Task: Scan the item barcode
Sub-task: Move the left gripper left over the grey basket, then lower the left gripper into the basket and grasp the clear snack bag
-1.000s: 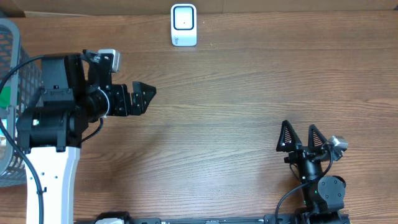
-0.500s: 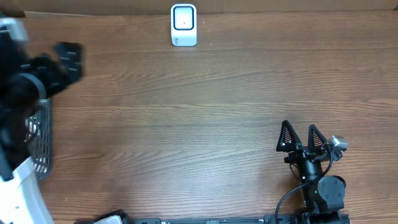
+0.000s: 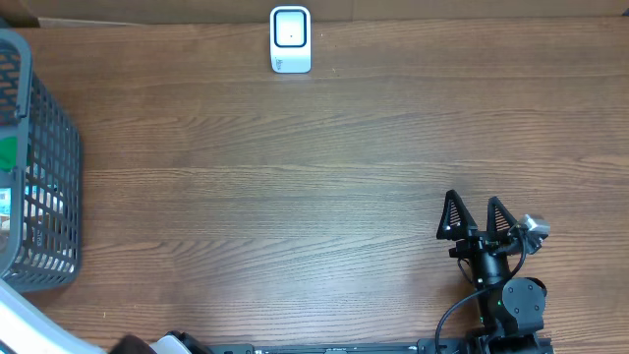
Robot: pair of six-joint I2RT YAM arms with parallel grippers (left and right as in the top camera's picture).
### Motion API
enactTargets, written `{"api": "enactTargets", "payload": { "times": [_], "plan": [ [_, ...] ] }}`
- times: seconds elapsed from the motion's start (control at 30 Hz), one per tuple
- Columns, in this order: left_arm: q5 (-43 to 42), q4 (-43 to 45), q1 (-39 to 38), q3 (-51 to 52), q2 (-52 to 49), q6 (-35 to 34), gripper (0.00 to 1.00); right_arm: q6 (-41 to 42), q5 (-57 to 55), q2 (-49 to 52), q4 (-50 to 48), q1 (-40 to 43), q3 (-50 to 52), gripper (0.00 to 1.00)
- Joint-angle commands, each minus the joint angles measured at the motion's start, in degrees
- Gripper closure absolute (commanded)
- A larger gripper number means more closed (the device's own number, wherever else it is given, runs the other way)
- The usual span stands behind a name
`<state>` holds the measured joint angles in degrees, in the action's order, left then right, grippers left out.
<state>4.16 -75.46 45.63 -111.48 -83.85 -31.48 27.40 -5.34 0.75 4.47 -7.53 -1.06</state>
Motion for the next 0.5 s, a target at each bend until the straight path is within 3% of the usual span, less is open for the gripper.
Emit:
{"api": "enactTargets", "payload": {
  "times": [0.0,0.47],
  "plan": [
    [0.9,-0.4,1.7,-0.6,-3.8,-1.1,0.0,-0.2,-0.1,-0.2,-0.3,0.1,0.6,0.0],
    [-4.2,-1.1,3.9,-0.6,-20.7,9.0,0.0,-0.2,-0.1,-0.2,-0.3,0.1,0.6,0.0]
  ]
}}
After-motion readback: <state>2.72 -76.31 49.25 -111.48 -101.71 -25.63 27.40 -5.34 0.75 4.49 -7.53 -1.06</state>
